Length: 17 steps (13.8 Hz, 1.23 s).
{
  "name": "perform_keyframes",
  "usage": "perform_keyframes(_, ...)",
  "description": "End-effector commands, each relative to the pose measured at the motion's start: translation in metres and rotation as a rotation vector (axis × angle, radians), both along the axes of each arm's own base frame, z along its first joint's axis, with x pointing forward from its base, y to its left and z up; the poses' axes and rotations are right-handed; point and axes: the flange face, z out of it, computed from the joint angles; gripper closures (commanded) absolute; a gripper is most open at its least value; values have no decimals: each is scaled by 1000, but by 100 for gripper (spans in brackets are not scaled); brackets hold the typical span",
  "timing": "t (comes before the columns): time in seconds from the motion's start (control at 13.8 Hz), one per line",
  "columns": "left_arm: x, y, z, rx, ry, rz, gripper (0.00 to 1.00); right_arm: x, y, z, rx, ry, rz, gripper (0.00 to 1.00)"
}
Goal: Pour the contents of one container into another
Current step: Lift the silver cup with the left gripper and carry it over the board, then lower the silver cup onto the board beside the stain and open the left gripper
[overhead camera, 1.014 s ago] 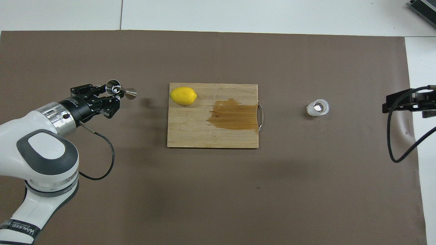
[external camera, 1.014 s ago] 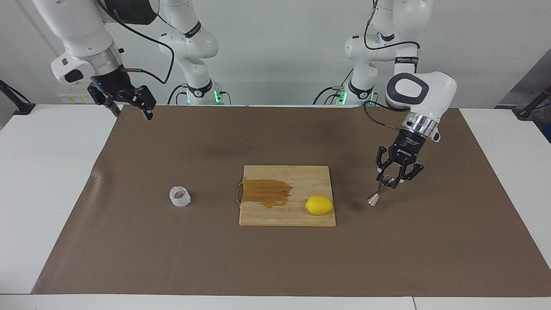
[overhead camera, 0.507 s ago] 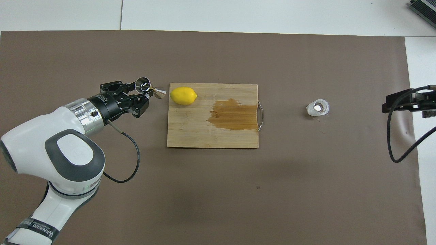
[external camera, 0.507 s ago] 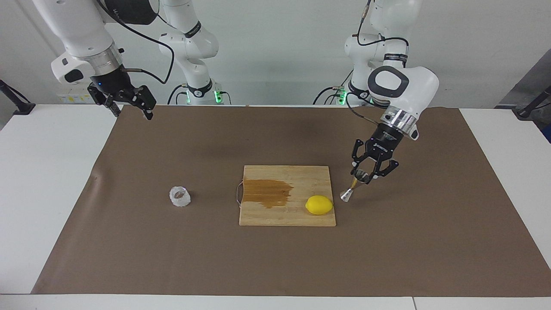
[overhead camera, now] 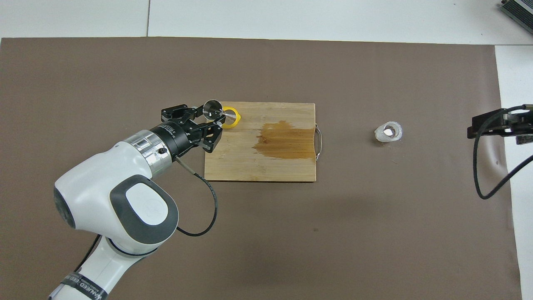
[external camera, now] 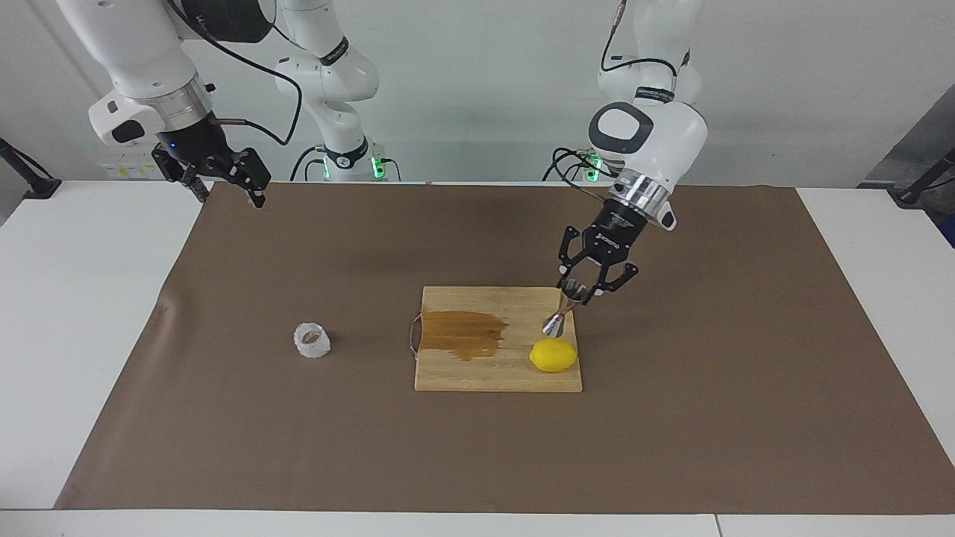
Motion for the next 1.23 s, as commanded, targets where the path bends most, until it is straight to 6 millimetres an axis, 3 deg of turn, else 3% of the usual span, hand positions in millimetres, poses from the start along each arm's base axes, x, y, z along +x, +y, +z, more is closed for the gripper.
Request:
perform_keyframes(0.0,3,-27,5,-8,-28,18,100,-2,-3,3,-6,2,19,0)
perform_keyframes(0.14,1,-54,0,-4,-40,20,100,-2,-2,3,-6,2,21,0)
perform_keyframes(0.36,-3,-75,-5,-3,-40,-1,100,-2,-3,3,-6,2,19,0)
perform_keyframes(0.72,-17,-126,-43,65,-43,-71,100,-2,-3,3,-6,2,19,0)
perform_keyframes(1.09,-20,-147,-59,106,-52,-131,100,-2,-3,3,-6,2,19,0)
perform_keyframes(1.16,-28,-155,-61,110,-49,-150,100,-2,-3,3,-6,2,19,0)
